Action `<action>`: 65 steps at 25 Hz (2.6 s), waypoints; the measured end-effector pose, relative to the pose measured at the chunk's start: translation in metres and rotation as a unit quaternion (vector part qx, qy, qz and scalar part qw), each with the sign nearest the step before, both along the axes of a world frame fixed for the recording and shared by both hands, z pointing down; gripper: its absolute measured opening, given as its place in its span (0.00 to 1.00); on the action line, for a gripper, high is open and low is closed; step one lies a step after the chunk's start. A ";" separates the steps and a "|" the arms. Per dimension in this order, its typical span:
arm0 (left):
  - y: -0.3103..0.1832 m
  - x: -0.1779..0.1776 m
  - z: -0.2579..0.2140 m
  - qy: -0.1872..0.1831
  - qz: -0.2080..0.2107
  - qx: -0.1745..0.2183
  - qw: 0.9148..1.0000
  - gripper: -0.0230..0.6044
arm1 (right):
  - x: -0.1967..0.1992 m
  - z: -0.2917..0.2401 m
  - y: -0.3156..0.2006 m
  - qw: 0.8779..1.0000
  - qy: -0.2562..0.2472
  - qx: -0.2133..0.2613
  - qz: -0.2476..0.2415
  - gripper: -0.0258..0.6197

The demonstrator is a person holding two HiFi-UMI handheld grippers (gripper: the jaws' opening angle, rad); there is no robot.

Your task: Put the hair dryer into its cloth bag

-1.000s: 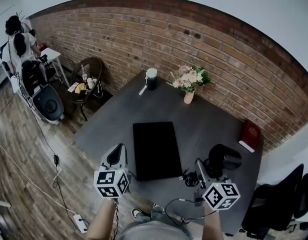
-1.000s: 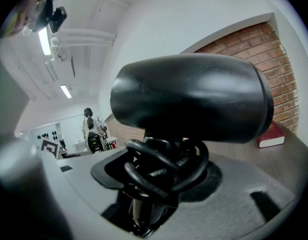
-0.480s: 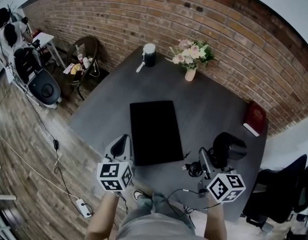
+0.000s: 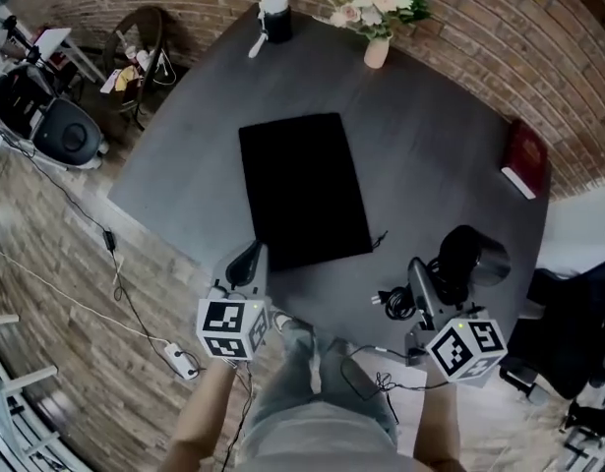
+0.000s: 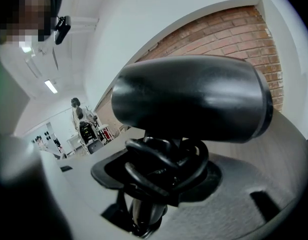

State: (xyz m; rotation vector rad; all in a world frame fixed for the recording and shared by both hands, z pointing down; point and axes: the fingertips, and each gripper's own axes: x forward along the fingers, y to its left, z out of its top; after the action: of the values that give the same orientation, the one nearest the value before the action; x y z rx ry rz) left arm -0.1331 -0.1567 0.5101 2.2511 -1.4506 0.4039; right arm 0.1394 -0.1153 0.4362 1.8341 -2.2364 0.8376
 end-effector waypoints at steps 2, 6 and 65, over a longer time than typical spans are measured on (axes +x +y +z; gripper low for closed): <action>0.005 0.008 0.012 -0.012 0.031 -0.007 0.999 0.06 | 0.002 0.010 0.005 1.000 -0.002 -0.009 0.005 0.46; 0.007 0.016 0.023 -0.029 0.067 -0.015 0.997 0.06 | 0.007 0.022 0.012 1.000 -0.008 -0.019 0.013 0.46; 0.026 0.071 0.096 -0.211 0.414 -0.110 0.879 0.07 | 0.022 0.031 0.042 0.999 -0.032 -0.038 -0.003 0.46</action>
State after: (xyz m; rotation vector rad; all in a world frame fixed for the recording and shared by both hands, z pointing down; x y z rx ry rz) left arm -0.0617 -0.1312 0.6063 2.5758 -0.4502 1.3130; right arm 0.1613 -0.0730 0.4671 1.7914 -2.2119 0.9802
